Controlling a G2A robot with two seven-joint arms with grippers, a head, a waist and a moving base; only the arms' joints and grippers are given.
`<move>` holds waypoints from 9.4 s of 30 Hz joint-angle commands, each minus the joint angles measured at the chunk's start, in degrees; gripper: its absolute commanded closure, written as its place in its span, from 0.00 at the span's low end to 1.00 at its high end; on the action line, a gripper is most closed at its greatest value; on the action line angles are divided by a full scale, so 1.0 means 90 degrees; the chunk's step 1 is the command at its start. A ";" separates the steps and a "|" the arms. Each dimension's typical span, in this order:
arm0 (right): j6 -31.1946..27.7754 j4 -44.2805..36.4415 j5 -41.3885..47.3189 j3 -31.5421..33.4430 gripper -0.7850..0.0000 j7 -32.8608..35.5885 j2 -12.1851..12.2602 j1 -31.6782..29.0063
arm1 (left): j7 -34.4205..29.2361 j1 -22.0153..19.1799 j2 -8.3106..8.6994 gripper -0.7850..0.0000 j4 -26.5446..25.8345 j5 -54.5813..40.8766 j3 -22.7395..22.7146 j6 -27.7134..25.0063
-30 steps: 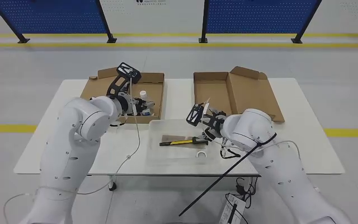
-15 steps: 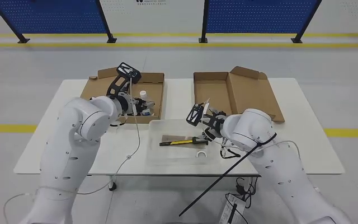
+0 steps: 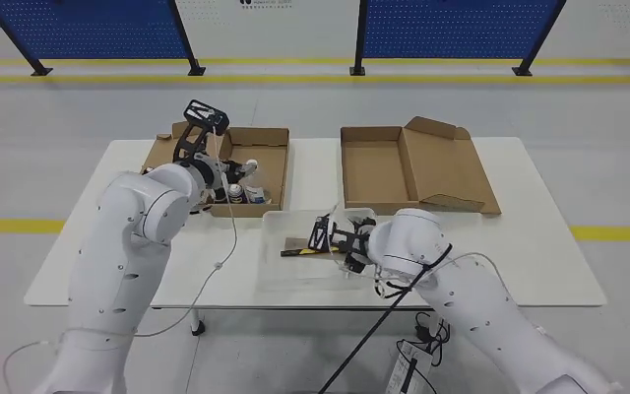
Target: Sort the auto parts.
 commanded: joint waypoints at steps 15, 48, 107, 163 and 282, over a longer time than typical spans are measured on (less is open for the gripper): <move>0.0792 0.0571 0.0814 -0.1088 0.00 0.0791 0.0389 0.1127 | 0.0053 0.0026 0.0014 0.00 -0.0006 0.0290 -0.0055 0.0118; 0.1112 0.0649 0.0680 -0.2015 0.00 0.1112 0.0263 0.1378 | 0.0053 0.0026 0.0014 0.00 -0.0006 0.0290 -0.0055 0.0118; 0.0593 0.2193 0.1602 -0.2731 0.61 0.0271 -0.0434 0.1485 | 0.0053 0.0026 0.0014 0.00 -0.0006 0.0290 -0.0055 0.0118; 0.0461 0.3458 0.1586 -0.2441 1.00 -0.1132 -0.1053 0.1399 | 0.0053 0.0026 0.0014 0.00 -0.0006 0.0290 -0.0055 0.0118; 0.4271 0.5085 0.1616 0.0594 1.00 -0.3861 -0.0527 0.1705 | 0.0053 0.0026 0.0014 0.00 -0.0006 0.0290 -0.0055 0.0118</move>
